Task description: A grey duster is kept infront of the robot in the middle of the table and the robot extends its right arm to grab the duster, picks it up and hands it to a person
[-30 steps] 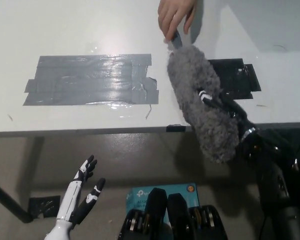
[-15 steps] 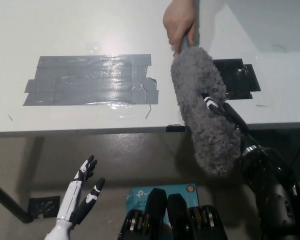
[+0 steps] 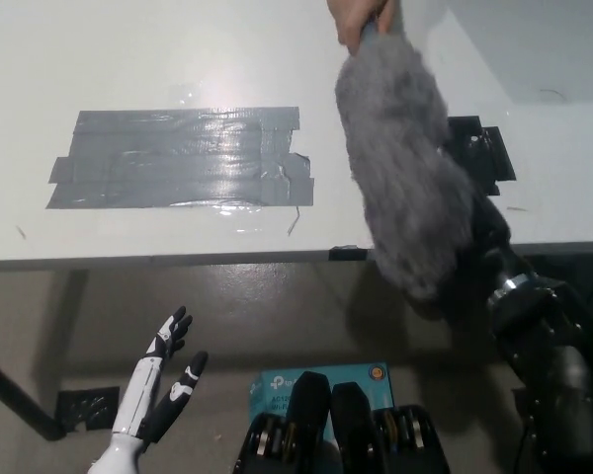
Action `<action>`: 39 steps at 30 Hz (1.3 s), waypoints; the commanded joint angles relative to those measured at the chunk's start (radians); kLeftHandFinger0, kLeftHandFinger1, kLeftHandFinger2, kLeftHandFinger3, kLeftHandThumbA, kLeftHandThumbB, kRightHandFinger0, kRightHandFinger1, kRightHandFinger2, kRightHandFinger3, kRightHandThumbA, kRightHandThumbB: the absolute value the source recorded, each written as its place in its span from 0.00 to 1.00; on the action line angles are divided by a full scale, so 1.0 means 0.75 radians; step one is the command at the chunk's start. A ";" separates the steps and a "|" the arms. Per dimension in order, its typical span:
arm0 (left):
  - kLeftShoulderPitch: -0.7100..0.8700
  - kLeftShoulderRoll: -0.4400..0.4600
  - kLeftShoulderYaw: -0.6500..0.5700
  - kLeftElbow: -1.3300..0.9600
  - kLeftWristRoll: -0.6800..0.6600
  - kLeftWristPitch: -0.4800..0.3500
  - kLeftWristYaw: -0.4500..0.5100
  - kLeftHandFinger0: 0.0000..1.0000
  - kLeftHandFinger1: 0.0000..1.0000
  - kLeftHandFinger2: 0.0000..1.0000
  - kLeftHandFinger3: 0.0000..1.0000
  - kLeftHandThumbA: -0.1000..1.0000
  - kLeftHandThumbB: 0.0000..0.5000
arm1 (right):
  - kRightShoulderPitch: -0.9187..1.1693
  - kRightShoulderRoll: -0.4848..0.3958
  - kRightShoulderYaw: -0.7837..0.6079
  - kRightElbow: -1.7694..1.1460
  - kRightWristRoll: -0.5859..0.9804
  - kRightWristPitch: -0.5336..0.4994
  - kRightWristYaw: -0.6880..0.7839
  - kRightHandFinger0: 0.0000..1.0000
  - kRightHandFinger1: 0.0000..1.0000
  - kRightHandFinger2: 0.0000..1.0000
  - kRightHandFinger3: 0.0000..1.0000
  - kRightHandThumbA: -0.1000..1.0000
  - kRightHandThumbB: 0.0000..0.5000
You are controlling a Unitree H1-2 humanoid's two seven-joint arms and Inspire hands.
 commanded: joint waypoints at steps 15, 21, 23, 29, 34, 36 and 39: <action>-0.030 0.016 0.004 -0.022 0.036 -0.051 0.042 1.00 1.00 1.00 1.00 0.87 0.50 | 0.306 -0.204 0.071 -0.298 -0.249 -0.180 0.256 1.00 1.00 1.00 1.00 1.00 0.73; -0.005 0.000 0.005 -0.035 0.024 -0.051 0.020 1.00 1.00 1.00 1.00 0.87 0.53 | 0.499 -0.252 0.135 -0.149 -0.571 -0.412 0.221 1.00 1.00 1.00 1.00 1.00 0.65; 0.018 -0.004 -0.001 -0.049 0.025 -0.051 0.019 1.00 1.00 1.00 1.00 0.87 0.51 | 0.540 -0.255 0.172 -0.060 -0.715 -0.519 0.178 1.00 1.00 1.00 1.00 0.98 0.59; 0.025 -0.002 -0.002 -0.043 0.013 -0.051 0.009 1.00 1.00 1.00 1.00 0.92 0.56 | 0.531 -0.295 0.258 0.111 -0.978 -0.686 0.095 1.00 1.00 1.00 1.00 1.00 0.52; 0.032 0.003 -0.004 -0.031 0.024 -0.051 0.022 1.00 1.00 1.00 1.00 0.97 0.55 | 0.521 -0.296 0.290 0.146 -1.064 -0.715 0.060 1.00 1.00 1.00 1.00 1.00 0.64; 0.038 0.008 -0.008 -0.031 0.021 -0.051 0.024 1.00 1.00 1.00 1.00 0.97 0.55 | 0.524 -0.295 0.298 0.154 -1.078 -0.725 0.056 1.00 1.00 1.00 1.00 1.00 0.67; 0.051 0.009 -0.012 -0.031 0.020 -0.051 0.029 1.00 1.00 1.00 1.00 0.98 0.56 | 0.533 -0.296 0.312 0.165 -1.113 -0.736 0.046 1.00 1.00 1.00 1.00 1.00 0.67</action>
